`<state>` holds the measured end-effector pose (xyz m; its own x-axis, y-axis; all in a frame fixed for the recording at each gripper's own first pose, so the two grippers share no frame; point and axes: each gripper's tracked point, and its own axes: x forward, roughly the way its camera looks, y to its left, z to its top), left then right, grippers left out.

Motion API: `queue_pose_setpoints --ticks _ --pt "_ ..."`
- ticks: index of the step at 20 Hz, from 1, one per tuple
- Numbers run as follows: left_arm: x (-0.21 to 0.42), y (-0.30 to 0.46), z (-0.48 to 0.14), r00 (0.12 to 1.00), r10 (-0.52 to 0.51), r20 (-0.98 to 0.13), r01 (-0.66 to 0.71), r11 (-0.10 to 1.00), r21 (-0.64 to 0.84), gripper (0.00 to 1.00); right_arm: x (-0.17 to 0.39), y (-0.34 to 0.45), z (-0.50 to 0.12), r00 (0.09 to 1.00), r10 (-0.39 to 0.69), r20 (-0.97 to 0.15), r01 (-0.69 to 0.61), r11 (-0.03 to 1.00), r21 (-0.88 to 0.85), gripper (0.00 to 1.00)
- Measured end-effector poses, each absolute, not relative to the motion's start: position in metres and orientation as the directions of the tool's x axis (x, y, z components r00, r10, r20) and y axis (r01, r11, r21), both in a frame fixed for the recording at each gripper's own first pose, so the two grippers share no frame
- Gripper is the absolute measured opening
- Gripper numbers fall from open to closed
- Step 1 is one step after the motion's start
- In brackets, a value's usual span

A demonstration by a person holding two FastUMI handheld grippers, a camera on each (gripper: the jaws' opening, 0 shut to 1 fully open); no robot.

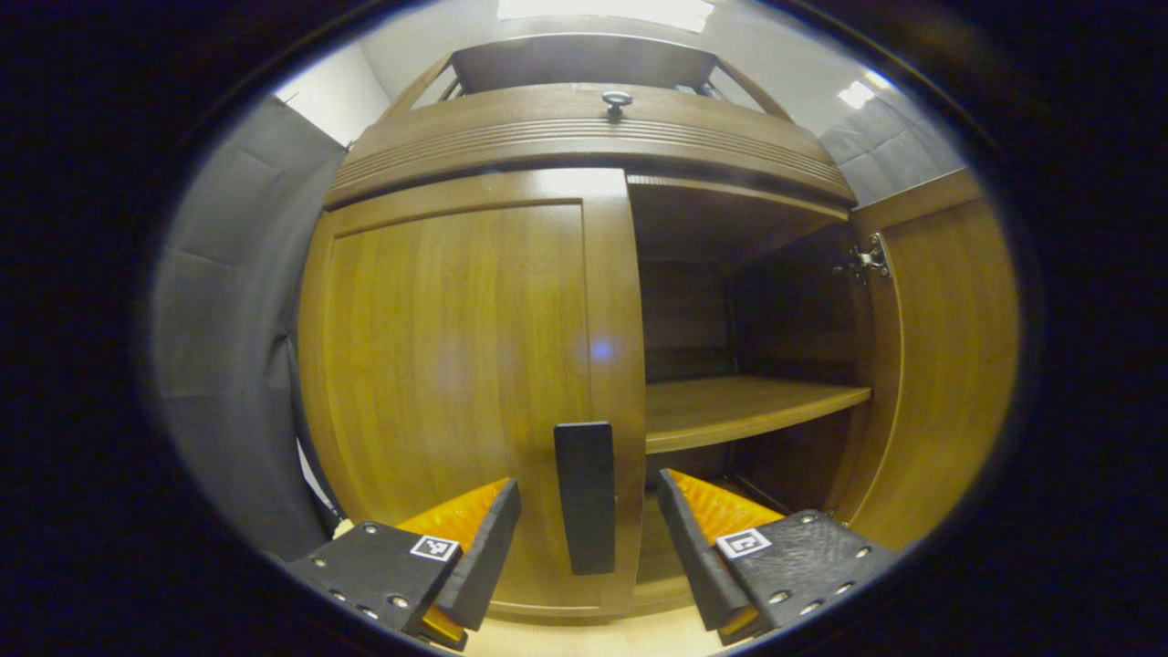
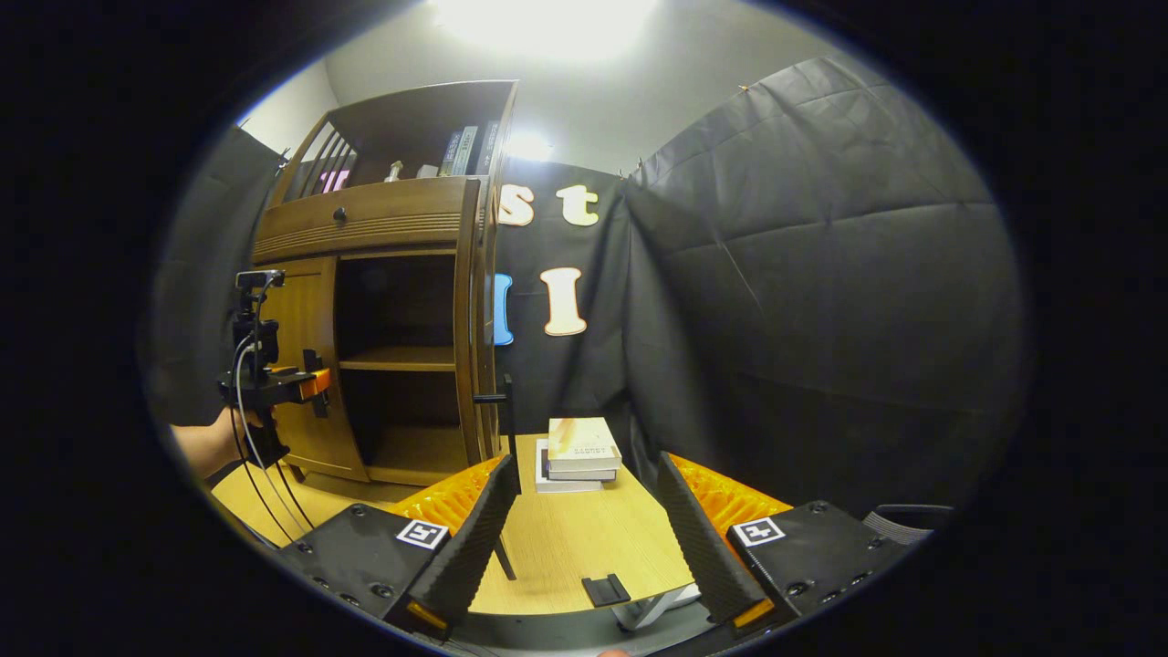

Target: Open the right door of the double-door shoe cabinet with the right hand, and open the left door with the left hand.

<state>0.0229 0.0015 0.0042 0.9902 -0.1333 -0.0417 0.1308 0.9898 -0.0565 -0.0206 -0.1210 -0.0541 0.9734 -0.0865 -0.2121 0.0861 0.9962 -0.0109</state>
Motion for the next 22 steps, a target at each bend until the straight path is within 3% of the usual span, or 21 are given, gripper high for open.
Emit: queue_pose_setpoints --ticks 1,2,4,6,8,9,10,11,12,18,20,22 --pt "0.026 0.002 0.002 0.990 -0.133 -0.048 0.130 0.990 -0.057 0.67 -0.020 -0.121 -0.055 0.974 -0.083 -0.213 0.083 0.996 -0.011 0.92" --pt "0.027 0.000 0.001 0.990 -0.132 -0.054 0.129 0.990 -0.061 0.63 -0.019 -0.121 -0.055 0.974 -0.081 -0.212 0.081 0.997 -0.010 0.92" --pt "0.029 -0.002 -0.002 0.989 -0.135 -0.065 0.131 0.989 -0.067 0.63 -0.017 -0.122 -0.058 0.974 -0.072 -0.213 0.073 0.997 -0.003 0.97" --pt "0.032 -0.002 -0.003 0.988 -0.134 -0.074 0.129 0.990 -0.064 0.63 -0.011 -0.117 -0.055 0.976 -0.065 -0.210 0.068 0.998 0.008 0.92" --pt "0.036 -0.004 -0.006 0.990 -0.120 -0.069 0.115 0.991 -0.069 0.42 -0.007 -0.116 -0.056 0.976 -0.057 -0.208 0.062 0.998 0.018 0.92" --pt "0.035 -0.001 -0.005 0.990 -0.117 -0.077 0.113 0.992 -0.057 0.32 -0.006 -0.116 -0.057 0.977 -0.053 -0.206 0.059 0.998 0.022 0.97" --pt "0.034 0.001 -0.007 0.991 -0.111 -0.079 0.106 0.992 -0.062 0.33 -0.005 -0.115 -0.058 0.978 -0.048 -0.205 0.054 0.998 0.025 0.97" --pt "0.036 -0.001 -0.008 0.990 -0.112 -0.088 0.106 0.992 -0.067 0.22 -0.002 -0.116 -0.059 0.978 -0.041 -0.203 0.047 0.999 0.027 0.97" --pt "0.032 -0.001 -0.008 0.989 -0.111 -0.099 0.104 0.992 -0.073 0.20 0.001 -0.115 -0.060 0.979 -0.035 -0.202 0.041 0.999 0.027 0.92" --pt "0.020 0.003 -0.007 0.990 -0.094 -0.106 0.085 0.993 -0.085 0.22 0.016 -0.107 -0.067 0.981 0.030 -0.194 -0.021 0.999 0.046 0.92" --pt "0.014 0.006 -0.006 0.990 -0.093 -0.104 0.084 0.993 -0.088 0.17 0.021 -0.102 -0.068 0.981 0.054 -0.187 -0.045 0.998 0.050 0.97" --pt "0.010 0.008 -0.006 0.990 -0.093 -0.103 0.084 0.992 -0.090 0.23 0.024 -0.099 -0.070 0.981 0.066 -0.184 -0.057 0.997 0.056 0.97"
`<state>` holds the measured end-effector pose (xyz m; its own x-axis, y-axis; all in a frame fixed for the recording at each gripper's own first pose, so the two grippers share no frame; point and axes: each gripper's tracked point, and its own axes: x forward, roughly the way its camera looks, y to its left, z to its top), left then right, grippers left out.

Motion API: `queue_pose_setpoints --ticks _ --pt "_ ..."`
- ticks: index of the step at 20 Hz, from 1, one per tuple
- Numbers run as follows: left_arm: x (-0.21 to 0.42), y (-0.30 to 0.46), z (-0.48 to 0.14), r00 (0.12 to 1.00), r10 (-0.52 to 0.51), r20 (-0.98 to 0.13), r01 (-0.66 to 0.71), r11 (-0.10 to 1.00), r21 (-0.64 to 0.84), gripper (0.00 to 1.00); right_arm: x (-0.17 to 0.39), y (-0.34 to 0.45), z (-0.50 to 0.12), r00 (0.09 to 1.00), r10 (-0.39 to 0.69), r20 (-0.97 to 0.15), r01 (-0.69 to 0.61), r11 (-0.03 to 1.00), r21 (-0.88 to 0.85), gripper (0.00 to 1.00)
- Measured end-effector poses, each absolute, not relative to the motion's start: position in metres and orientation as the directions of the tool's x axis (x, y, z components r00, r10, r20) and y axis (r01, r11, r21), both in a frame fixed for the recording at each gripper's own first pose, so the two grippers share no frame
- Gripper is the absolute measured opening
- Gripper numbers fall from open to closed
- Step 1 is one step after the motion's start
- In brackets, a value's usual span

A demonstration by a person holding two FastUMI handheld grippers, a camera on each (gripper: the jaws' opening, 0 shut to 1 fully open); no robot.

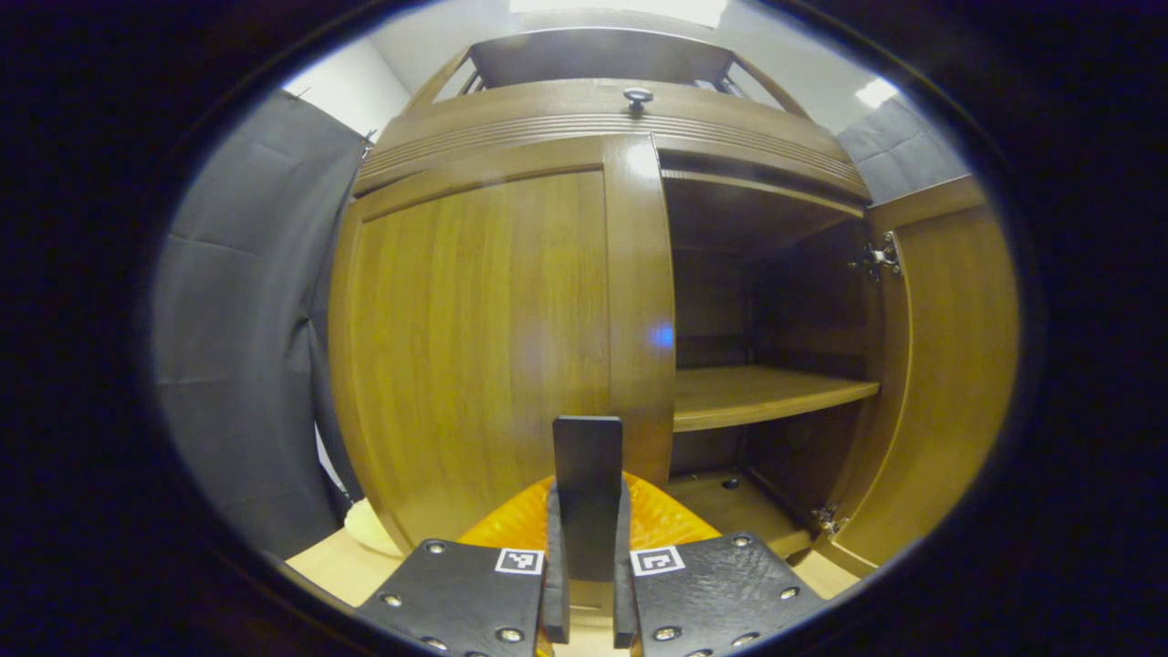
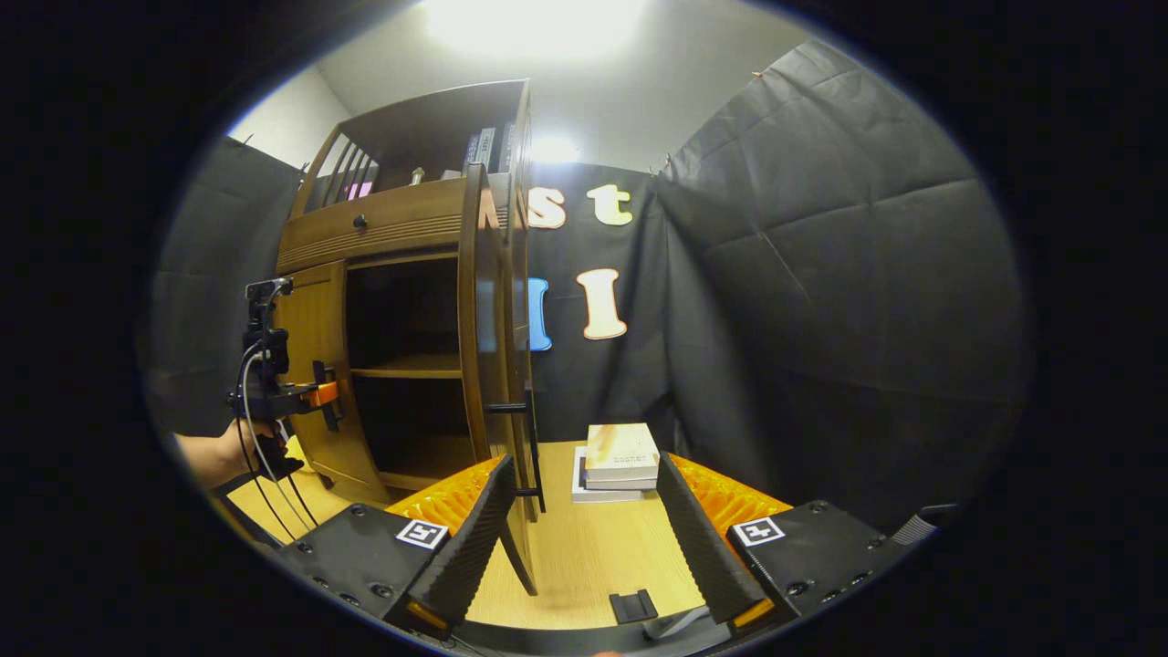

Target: Open the right door of the double-door shoe cabinet with the right hand, and open the left door with the left hand.

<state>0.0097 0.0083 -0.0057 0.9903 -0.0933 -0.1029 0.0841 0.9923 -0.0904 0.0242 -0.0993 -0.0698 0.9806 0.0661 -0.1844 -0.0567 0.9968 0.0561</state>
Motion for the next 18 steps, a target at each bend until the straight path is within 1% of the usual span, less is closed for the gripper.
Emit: queue_pose_setpoints --ticks 1,3,5,6,7,8,9,10,11,12,13,14,15,16,18 --pt "0.007 0.010 -0.005 0.990 -0.093 -0.105 0.084 0.992 -0.092 0.17 0.024 -0.096 -0.070 0.981 0.073 -0.182 -0.062 0.996 0.066 0.97" --pt "0.001 0.014 -0.006 0.990 -0.094 -0.107 0.084 0.992 -0.099 0.23 0.023 -0.087 -0.068 0.982 0.087 -0.168 -0.075 0.994 0.078 0.97" --pt "-0.003 0.018 -0.005 0.989 -0.102 -0.106 0.092 0.991 -0.098 0.23 0.022 -0.083 -0.069 0.983 0.081 -0.164 -0.070 0.995 0.073 0.97" --pt "-0.005 0.019 -0.005 0.988 -0.109 -0.109 0.098 0.990 -0.098 0.20 0.020 -0.080 -0.069 0.982 0.080 -0.168 -0.066 0.994 0.083 0.97" --pt "-0.008 0.021 -0.005 0.987 -0.115 -0.112 0.103 0.989 -0.101 0.17 0.017 -0.074 -0.066 0.982 0.090 -0.164 -0.074 0.992 0.100 0.93" --pt "-0.012 0.022 -0.005 0.987 -0.117 -0.110 0.106 0.989 -0.107 0.17 0.016 -0.068 -0.064 0.982 0.098 -0.160 -0.082 0.991 0.106 0.97" --pt "-0.015 0.023 -0.005 0.987 -0.116 -0.110 0.104 0.989 -0.107 0.22 0.014 -0.066 -0.065 0.982 0.092 -0.162 -0.076 0.992 0.101 0.92" --pt "-0.016 0.026 -0.004 0.988 -0.112 -0.108 0.100 0.990 -0.104 0.20 0.011 -0.066 -0.063 0.983 0.084 -0.161 -0.069 0.993 0.094 0.92" --pt "-0.016 0.028 -0.003 0.989 -0.107 -0.107 0.096 0.990 -0.101 0.20 0.007 -0.062 -0.062 0.984 0.086 -0.156 -0.072 0.993 0.095 1.00" --pt "-0.020 0.032 -0.004 0.989 -0.103 -0.104 0.092 0.990 -0.104 0.20 0.006 -0.058 -0.060 0.984 0.089 -0.154 -0.076 0.993 0.093 0.97" --pt "-0.025 0.036 -0.003 0.990 -0.098 -0.104 0.087 0.990 -0.110 0.17 0.005 -0.056 -0.060 0.984 0.090 -0.155 -0.077 0.993 0.088 0.92" --pt "-0.030 0.040 -0.003 0.990 -0.095 -0.103 0.083 0.990 -0.112 0.22 0.004 -0.053 -0.059 0.984 0.090 -0.155 -0.078 0.993 0.084 0.92" --pt "-0.033 0.043 -0.003 0.990 -0.095 -0.104 0.084 0.991 -0.107 0.22 0.003 -0.050 -0.057 0.984 0.092 -0.154 -0.080 0.993 0.085 0.97" --pt "-0.037 0.047 -0.002 0.990 -0.097 -0.105 0.086 0.991 -0.101 0.22 0.003 -0.047 -0.056 0.984 0.095 -0.152 -0.082 0.993 0.088 0.92" --pt "-0.045 0.056 -0.003 0.989 -0.102 -0.104 0.092 0.991 -0.092 0.22 0.001 -0.039 -0.055 0.983 0.103 -0.152 -0.090 0.992 0.092 0.92"
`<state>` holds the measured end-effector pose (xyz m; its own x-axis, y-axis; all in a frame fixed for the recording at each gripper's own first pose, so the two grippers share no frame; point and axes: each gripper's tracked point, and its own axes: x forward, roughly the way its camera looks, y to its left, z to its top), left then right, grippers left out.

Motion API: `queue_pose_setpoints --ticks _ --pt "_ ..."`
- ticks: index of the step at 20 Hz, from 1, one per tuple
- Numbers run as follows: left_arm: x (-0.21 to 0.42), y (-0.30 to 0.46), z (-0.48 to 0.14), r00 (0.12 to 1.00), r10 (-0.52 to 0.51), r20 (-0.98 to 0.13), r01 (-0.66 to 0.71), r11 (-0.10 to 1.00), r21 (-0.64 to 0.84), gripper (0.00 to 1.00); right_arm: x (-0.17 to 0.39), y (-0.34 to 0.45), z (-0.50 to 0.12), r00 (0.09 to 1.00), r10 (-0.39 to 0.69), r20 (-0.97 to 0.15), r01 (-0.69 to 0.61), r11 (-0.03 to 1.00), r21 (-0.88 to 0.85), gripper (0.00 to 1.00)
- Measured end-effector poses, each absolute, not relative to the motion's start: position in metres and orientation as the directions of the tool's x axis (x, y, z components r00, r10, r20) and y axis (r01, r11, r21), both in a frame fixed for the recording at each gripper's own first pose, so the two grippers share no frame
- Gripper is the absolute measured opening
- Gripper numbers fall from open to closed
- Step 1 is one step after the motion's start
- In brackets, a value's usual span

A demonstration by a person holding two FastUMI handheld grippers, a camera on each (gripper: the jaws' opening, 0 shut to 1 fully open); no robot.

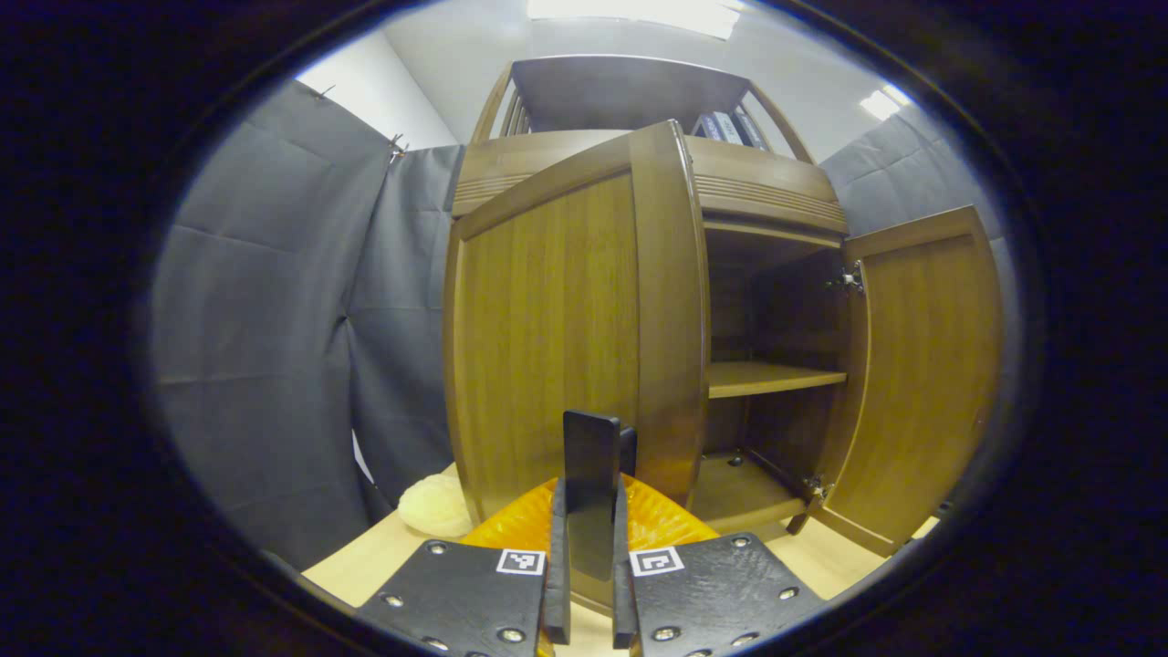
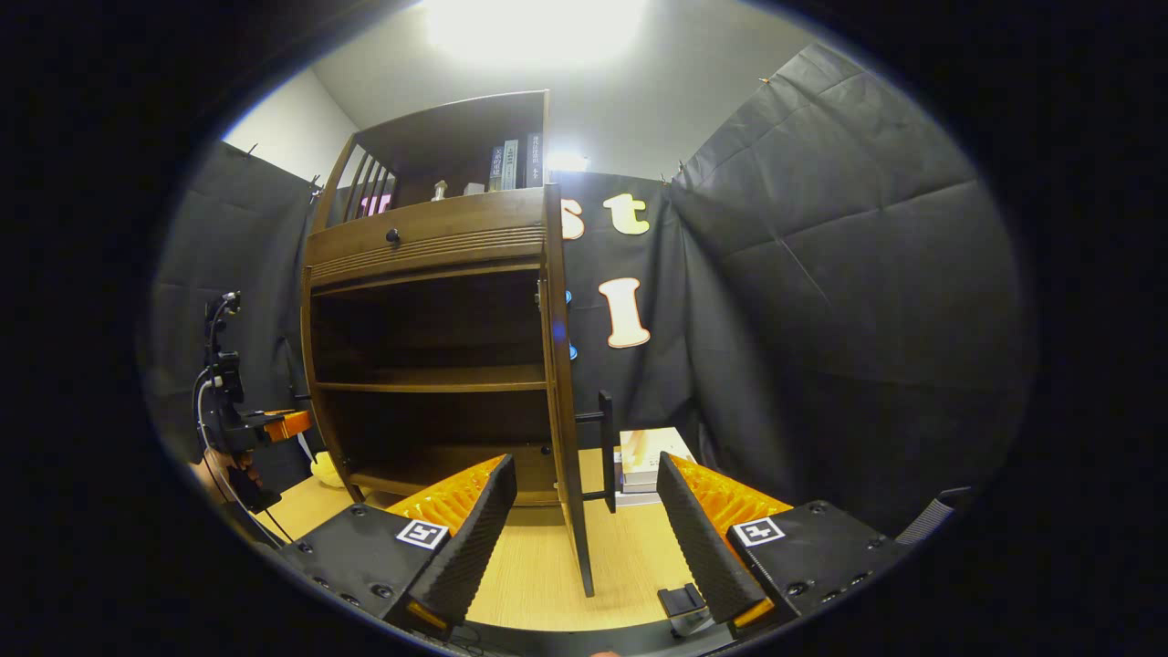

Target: Open the right door of the double-door shoe cabinet with the right hand, and open the left door with the left hand.

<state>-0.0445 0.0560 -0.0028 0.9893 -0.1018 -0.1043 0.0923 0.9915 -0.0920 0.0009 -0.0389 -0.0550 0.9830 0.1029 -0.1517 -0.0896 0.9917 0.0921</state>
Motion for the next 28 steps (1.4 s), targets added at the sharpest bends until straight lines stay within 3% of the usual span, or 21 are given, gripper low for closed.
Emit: queue_pose_setpoints --ticks 2,4,8,10,11,15,16,20,21,23,27,28 --pt "-0.047 0.062 -0.003 0.990 -0.099 -0.105 0.089 0.992 -0.094 0.16 -0.001 -0.029 -0.055 0.981 0.115 -0.154 -0.101 0.991 0.093 0.92" --pt "-0.051 0.069 -0.003 0.991 -0.084 -0.105 0.074 0.993 -0.095 0.22 -0.003 -0.019 -0.055 0.979 0.129 -0.156 -0.117 0.989 0.088 0.92" --pt "-0.057 0.085 -0.004 0.992 -0.059 -0.107 0.050 0.995 -0.088 0.18 -0.009 -0.001 -0.055 0.975 0.155 -0.160 -0.145 0.987 0.069 0.92" --pt "-0.059 0.092 -0.004 0.993 -0.051 -0.107 0.041 0.995 -0.092 0.22 -0.011 0.007 -0.053 0.973 0.167 -0.161 -0.158 0.985 0.067 0.92" --pt "-0.060 0.095 -0.004 0.993 -0.046 -0.106 0.036 0.995 -0.094 0.15 -0.011 0.012 -0.054 0.972 0.173 -0.162 -0.164 0.984 0.068 0.92" --pt "-0.065 0.108 -0.006 0.994 -0.022 -0.109 0.011 0.995 -0.100 0.16 -0.014 0.029 -0.052 0.966 0.202 -0.159 -0.195 0.979 0.058 0.92" --pt "-0.065 0.113 -0.006 0.994 -0.014 -0.109 0.004 0.995 -0.100 0.19 -0.015 0.033 -0.050 0.965 0.209 -0.156 -0.203 0.978 0.053 0.97" --pt "-0.069 0.130 -0.002 0.995 0.008 -0.104 -0.018 0.995 -0.096 0.16 -0.018 0.047 -0.044 0.962 0.231 -0.146 -0.229 0.973 0.031 0.97" --pt "-0.063 0.139 -0.003 0.995 0.029 -0.098 -0.038 0.996 -0.082 0.22 -0.020 0.049 -0.044 0.961 0.236 -0.146 -0.234 0.972 0.029 0.92" --pt "-0.071 0.152 -0.003 0.994 0.050 -0.100 -0.058 0.996 -0.074 0.15 -0.021 0.054 -0.043 0.960 0.241 -0.144 -0.239 0.970 0.035 0.92" --pt "-0.075 0.177 0.001 0.991 0.093 -0.097 -0.100 0.992 -0.071 0.12 -0.025 0.059 -0.039 0.960 0.243 -0.139 -0.239 0.970 0.042 0.92" --pt "-0.079 0.185 0.002 0.990 0.108 -0.092 -0.114 0.991 -0.067 0.12 -0.027 0.059 -0.037 0.961 0.242 -0.136 -0.238 0.970 0.039 0.97"
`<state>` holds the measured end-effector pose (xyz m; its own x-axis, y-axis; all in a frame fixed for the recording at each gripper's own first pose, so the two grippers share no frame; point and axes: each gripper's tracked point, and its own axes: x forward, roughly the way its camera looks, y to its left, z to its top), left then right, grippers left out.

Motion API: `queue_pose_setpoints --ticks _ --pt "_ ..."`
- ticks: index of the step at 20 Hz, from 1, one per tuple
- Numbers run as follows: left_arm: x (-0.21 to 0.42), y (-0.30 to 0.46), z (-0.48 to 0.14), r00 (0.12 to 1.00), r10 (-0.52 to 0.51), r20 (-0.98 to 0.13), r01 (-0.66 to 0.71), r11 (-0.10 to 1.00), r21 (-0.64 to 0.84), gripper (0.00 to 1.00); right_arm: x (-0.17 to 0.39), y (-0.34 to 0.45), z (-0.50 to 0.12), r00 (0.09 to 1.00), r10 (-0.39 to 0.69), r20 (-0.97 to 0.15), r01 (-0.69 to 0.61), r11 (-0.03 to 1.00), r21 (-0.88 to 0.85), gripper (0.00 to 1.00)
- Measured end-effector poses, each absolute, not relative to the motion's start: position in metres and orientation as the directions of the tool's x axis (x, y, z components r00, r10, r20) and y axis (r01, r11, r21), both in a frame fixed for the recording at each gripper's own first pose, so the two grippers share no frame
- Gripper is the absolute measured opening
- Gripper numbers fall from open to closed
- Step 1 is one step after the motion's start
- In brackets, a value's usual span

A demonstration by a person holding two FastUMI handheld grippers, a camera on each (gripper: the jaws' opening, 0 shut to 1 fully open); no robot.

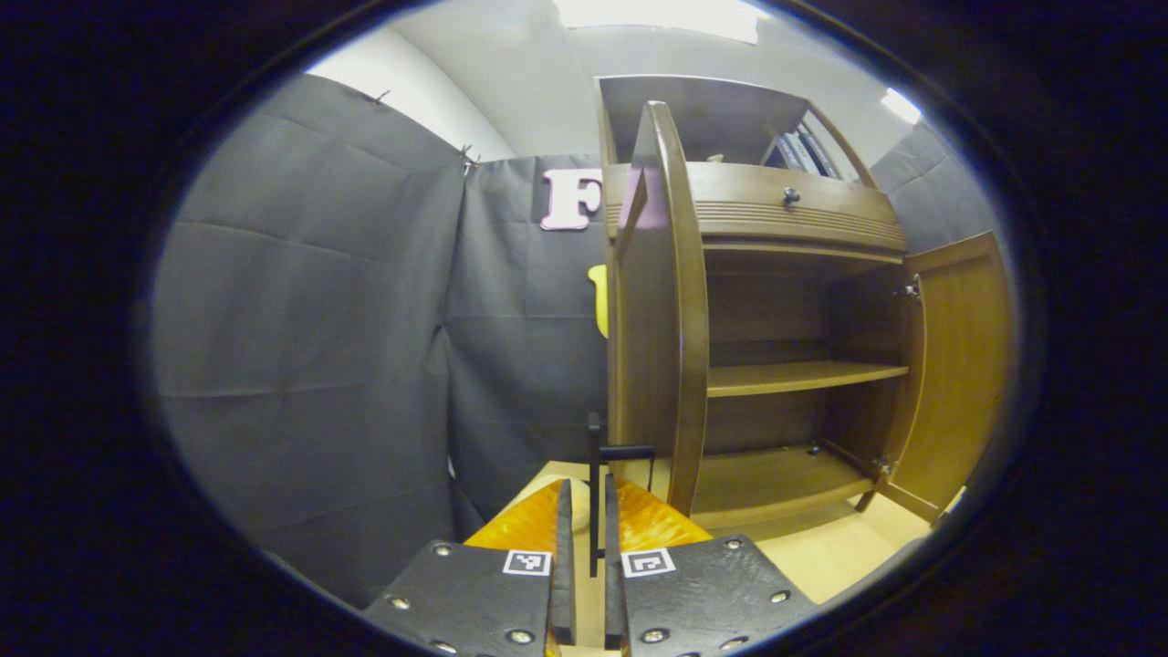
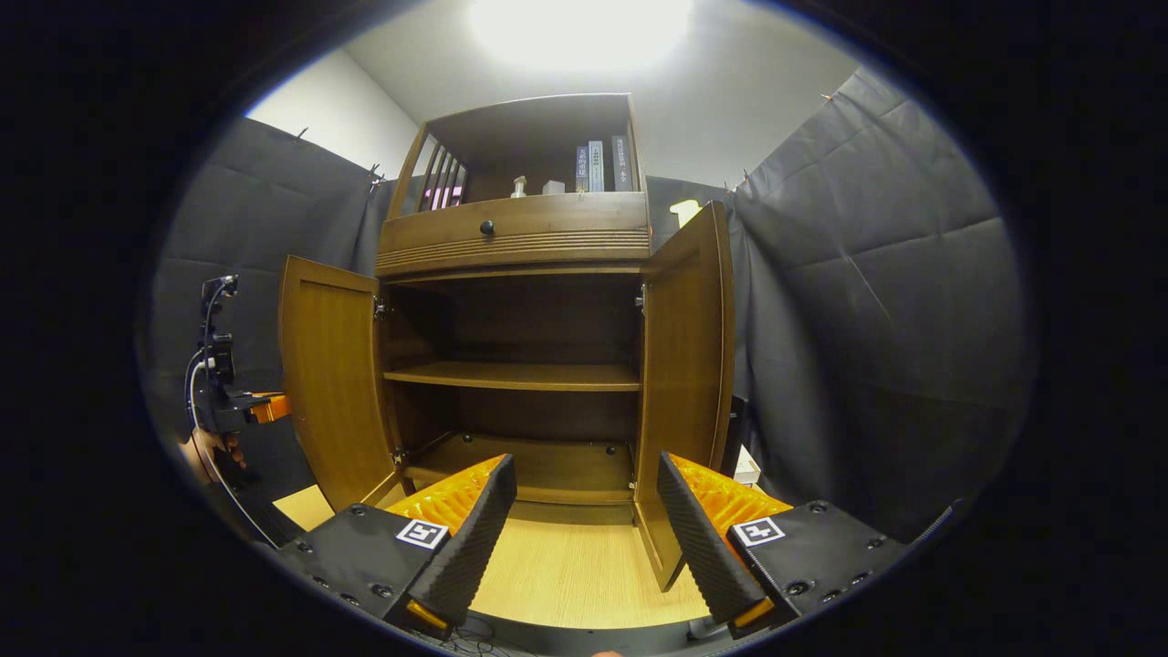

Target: Open the right door of the double-door shoe cabinet with the right hand, and open the left door with the left hand.

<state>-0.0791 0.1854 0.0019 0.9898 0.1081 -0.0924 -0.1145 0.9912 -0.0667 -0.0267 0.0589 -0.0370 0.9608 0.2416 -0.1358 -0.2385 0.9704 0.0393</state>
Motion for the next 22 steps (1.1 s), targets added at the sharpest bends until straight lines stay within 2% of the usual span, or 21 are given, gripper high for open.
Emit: queue_pose_setpoints --ticks 1,2,3,4,6,12,13,15,19,22 --pt "-0.082 0.194 0.004 0.989 0.122 -0.089 -0.128 0.990 -0.066 0.13 -0.028 0.058 -0.036 0.962 0.240 -0.134 -0.237 0.971 0.035 0.92" --pt "-0.087 0.198 0.005 0.987 0.133 -0.086 -0.139 0.988 -0.066 0.14 -0.031 0.058 -0.034 0.962 0.239 -0.130 -0.237 0.971 0.030 0.97" --pt "-0.090 0.204 0.006 0.986 0.145 -0.085 -0.151 0.986 -0.065 0.14 -0.033 0.057 -0.033 0.963 0.237 -0.129 -0.236 0.972 0.025 0.97" --pt "-0.094 0.212 0.007 0.984 0.160 -0.083 -0.165 0.984 -0.064 0.15 -0.035 0.057 -0.032 0.964 0.236 -0.127 -0.235 0.972 0.022 0.92" --pt "-0.104 0.226 0.009 0.979 0.187 -0.079 -0.192 0.979 -0.063 0.15 -0.038 0.057 -0.029 0.964 0.236 -0.124 -0.236 0.972 0.019 0.92" --pt "-0.152 0.232 0.031 0.986 0.159 -0.053 -0.163 0.982 -0.093 0.15 -0.052 0.056 -0.020 0.966 0.233 -0.113 -0.232 0.972 0.026 0.92" --pt "-0.160 0.230 0.038 0.988 0.147 -0.046 -0.151 0.984 -0.091 0.16 -0.054 0.055 -0.018 0.966 0.231 -0.113 -0.230 0.973 0.024 0.97" --pt "-0.179 0.224 0.051 0.992 0.119 -0.030 -0.121 0.989 -0.081 0.16 -0.059 0.054 -0.015 0.967 0.228 -0.111 -0.228 0.974 0.019 0.92" --pt "-0.201 0.201 0.068 0.997 0.071 -0.015 -0.072 0.995 -0.066 0.11 -0.069 0.053 -0.009 0.969 0.224 -0.099 -0.224 0.975 0.015 0.92" --pt "-0.213 0.184 0.072 0.999 0.044 -0.010 -0.044 0.997 -0.066 0.11 -0.075 0.049 -0.005 0.973 0.214 -0.089 -0.214 0.977 0.014 0.92"
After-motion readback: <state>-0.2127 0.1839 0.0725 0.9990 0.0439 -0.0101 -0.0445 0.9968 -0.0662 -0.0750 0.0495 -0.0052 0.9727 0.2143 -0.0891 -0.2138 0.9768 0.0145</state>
